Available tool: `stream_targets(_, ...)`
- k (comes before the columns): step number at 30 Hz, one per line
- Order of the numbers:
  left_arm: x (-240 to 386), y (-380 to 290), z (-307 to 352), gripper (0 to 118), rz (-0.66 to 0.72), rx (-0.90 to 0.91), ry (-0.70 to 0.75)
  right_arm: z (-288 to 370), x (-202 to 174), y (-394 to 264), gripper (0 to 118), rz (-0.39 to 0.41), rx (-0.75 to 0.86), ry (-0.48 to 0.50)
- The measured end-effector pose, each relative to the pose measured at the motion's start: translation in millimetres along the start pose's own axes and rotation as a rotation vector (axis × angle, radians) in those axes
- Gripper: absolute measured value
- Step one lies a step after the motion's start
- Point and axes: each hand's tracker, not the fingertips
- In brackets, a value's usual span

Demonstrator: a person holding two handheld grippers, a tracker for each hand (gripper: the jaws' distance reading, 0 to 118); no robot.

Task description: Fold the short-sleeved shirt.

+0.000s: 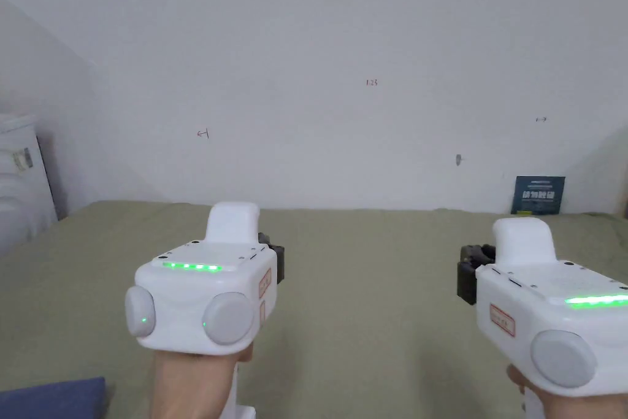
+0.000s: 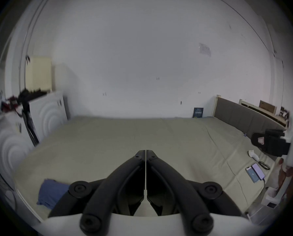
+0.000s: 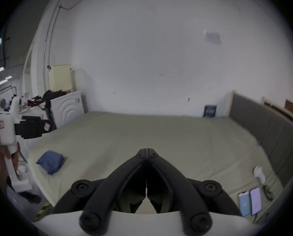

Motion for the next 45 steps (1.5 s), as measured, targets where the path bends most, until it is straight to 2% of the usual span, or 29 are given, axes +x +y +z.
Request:
stream_targets(5,18.6,8.3,11.7,0,-0.074,0.056,0.015,-1.3,6.4,-3.4,0,0.091,0.077,-0.092)
stream_targets(14,20.2,14.7,26.7,0,-0.047,0.109,0.028,17.8,14.2,0.5,0,0.074,0.111,-0.129)
stream_targets(17,21.2,13.6,31.2,4,-0.053,0.137,0.038,24.6,10.7,0.0,1,0.070,0.121,-0.137)
stream_targets(18,21.1,14.8,32.4,9,-0.052,0.136,0.040,27.1,8.8,0.6,3,0.069,0.121,-0.137)
stream_targets(19,19.3,16.1,34.1,33,-0.051,0.136,0.038,28.2,7.2,2.0,13,0.072,0.118,-0.138)
stream_targets(20,19.2,17.9,34.9,73,-0.039,0.135,0.020,29.6,5.4,2.9,40,0.080,0.125,-0.145)
stream_targets(21,19.7,19.5,33.3,111,-0.039,0.126,0.027,31.6,4.1,4.9,72,0.093,0.133,-0.163)
stream_targets(22,19.8,19.5,32.3,118,-0.044,0.121,0.039,32.2,3.9,6.6,101,0.103,0.134,-0.167)
stream_targets(23,16.6,22.9,40.6,118,-0.066,0.174,0.056,33.4,3.9,8.1,118,0.105,0.138,-0.174)
stream_targets(28,18.0,23.9,37.2,118,-0.068,0.135,0.103,34.4,4.7,16.2,118,0.101,0.142,-0.180)
stream_targets(32,9.5,24.7,36.7,118,-0.003,0.111,0.040,34.3,7.2,15.1,118,0.081,0.133,-0.168)
stream_targets(34,13.3,26.7,39.2,118,-0.007,0.108,0.064,33.8,9.3,14.9,118,0.069,0.126,-0.159)
stream_targets(36,14.1,28.2,42.6,118,0.036,0.061,0.004,32.1,9.3,15.3,118,0.064,0.116,-0.157)
stream_targets(37,12.1,30.0,45.6,118,0.093,0.083,-0.063,30.7,10.1,15.3,118,0.066,0.108,-0.156)
stream_targets(40,4.4,32.9,51.9,118,0.144,0.111,-0.118,31.1,10.2,14.9,118,0.068,0.095,-0.154)
stream_targets(45,14.0,38.2,62.6,118,0.096,0.096,-0.015,32.3,9.1,12.8,118,0.083,0.084,-0.139)
